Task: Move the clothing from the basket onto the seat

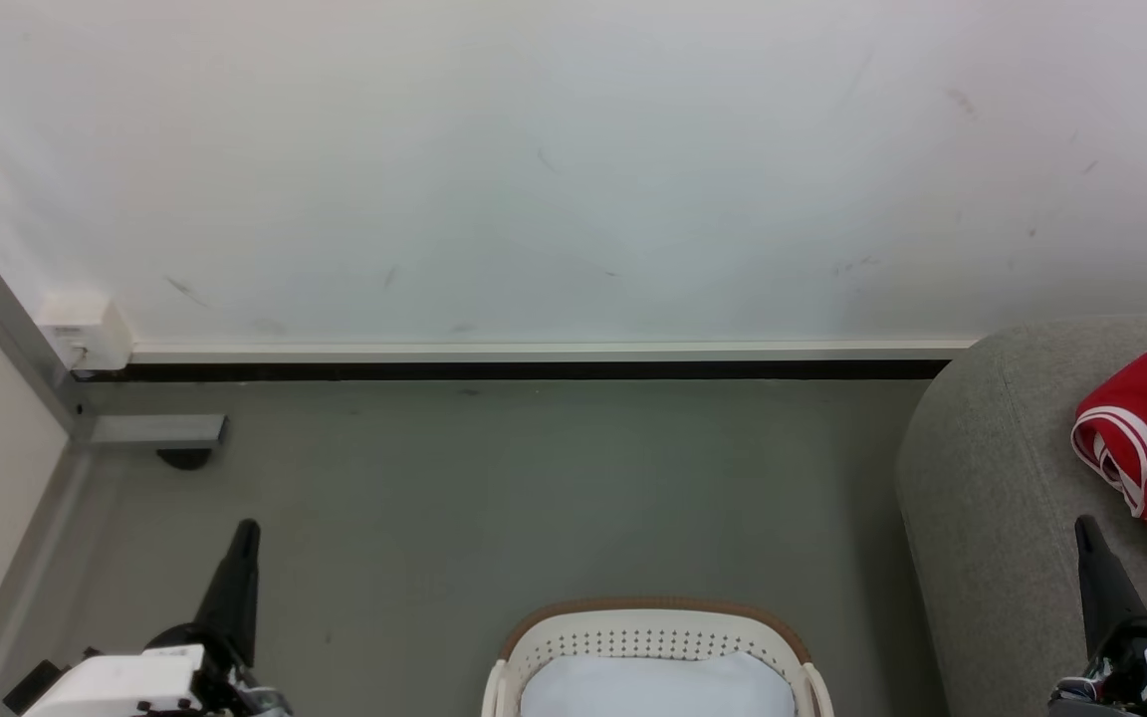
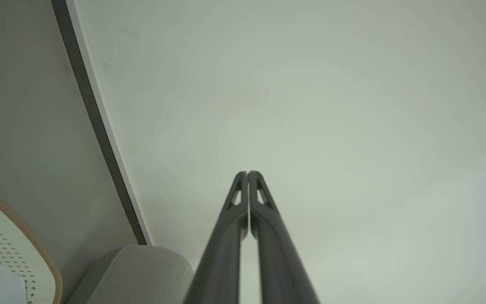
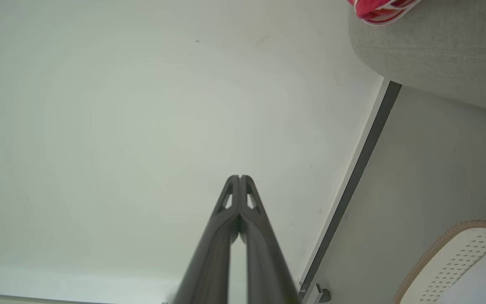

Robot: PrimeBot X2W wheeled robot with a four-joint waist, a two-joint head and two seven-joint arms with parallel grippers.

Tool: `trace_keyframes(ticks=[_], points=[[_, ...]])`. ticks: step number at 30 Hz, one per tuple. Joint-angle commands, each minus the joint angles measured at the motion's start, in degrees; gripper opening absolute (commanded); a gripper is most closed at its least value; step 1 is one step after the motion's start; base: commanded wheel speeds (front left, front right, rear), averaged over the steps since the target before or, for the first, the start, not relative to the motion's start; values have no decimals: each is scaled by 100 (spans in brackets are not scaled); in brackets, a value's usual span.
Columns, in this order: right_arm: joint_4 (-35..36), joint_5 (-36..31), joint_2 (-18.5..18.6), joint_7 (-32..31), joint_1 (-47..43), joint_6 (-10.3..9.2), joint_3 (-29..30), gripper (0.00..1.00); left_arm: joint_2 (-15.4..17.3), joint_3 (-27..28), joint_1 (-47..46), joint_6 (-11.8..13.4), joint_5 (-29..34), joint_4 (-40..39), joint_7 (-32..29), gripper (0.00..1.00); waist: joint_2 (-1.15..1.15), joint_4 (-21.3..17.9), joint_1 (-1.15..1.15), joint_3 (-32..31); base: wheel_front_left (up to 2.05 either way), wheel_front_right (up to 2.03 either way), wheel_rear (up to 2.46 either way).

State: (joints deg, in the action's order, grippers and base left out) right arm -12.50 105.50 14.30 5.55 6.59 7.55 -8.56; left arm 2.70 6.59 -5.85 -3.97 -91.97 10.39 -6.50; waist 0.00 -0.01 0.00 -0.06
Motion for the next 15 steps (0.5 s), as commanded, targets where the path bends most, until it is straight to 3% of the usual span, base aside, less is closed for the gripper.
trace_keyframes(ticks=[1,15], points=[[32,33,43,19,36,-12,-2,0,34,16,-42,13,-74,-23,-22,0,0,0,0,0,0,0,0],[48,87,96,68,39,-12,-67,0,34,16,-41,13,-74,-25,-22,0,0,0,0,0,0,0,0]])
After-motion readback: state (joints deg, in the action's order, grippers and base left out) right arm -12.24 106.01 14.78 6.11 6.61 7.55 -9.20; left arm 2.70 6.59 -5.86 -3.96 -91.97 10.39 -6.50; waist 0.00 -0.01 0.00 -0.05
